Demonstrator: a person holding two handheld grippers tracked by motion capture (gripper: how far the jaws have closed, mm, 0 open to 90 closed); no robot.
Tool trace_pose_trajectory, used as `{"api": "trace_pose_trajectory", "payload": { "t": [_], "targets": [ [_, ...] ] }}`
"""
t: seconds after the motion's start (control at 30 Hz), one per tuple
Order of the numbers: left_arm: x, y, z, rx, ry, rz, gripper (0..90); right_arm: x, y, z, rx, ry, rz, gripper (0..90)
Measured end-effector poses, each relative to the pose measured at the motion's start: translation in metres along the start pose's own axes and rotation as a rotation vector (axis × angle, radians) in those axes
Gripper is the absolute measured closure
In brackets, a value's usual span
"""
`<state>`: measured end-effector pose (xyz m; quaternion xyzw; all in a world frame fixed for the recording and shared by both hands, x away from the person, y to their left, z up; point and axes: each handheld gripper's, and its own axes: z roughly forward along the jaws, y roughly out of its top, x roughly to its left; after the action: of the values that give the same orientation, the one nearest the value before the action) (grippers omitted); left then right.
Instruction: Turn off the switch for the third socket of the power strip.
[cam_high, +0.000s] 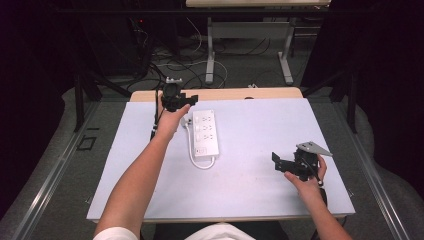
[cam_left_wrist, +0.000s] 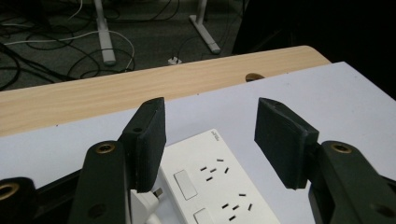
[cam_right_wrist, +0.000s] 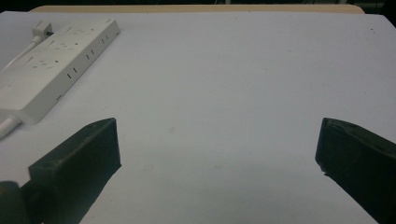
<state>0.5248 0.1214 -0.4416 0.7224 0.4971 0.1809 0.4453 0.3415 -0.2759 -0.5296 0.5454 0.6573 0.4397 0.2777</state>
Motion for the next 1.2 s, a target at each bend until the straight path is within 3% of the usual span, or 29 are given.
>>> {"api": "trace_pose_trajectory", "payload": {
  "t": [0.33,0.73,0.97,1.0,1.2],
  "targets": [
    [0.005,-0.006,0.019,0.046,0.002,0.007,48.1,0.000,0.000,0.000,0.007,0.001,0.000,0.0],
    [0.014,-0.012,0.032,0.089,-0.008,-0.060,61.6,-0.002,0.000,0.000,0.004,-0.002,-0.002,0.0],
    [0.017,-0.015,0.038,0.114,-0.003,-0.074,68.7,-0.002,-0.001,0.000,0.002,0.001,0.003,0.0],
    [0.019,-0.016,0.040,0.136,-0.008,-0.073,69.8,-0.001,-0.001,0.000,0.004,0.002,0.012,0.0],
    [0.021,-0.019,0.045,0.139,-0.004,-0.085,75.6,-0.002,-0.001,0.000,0.008,-0.002,0.015,0.0]
  ]
}}
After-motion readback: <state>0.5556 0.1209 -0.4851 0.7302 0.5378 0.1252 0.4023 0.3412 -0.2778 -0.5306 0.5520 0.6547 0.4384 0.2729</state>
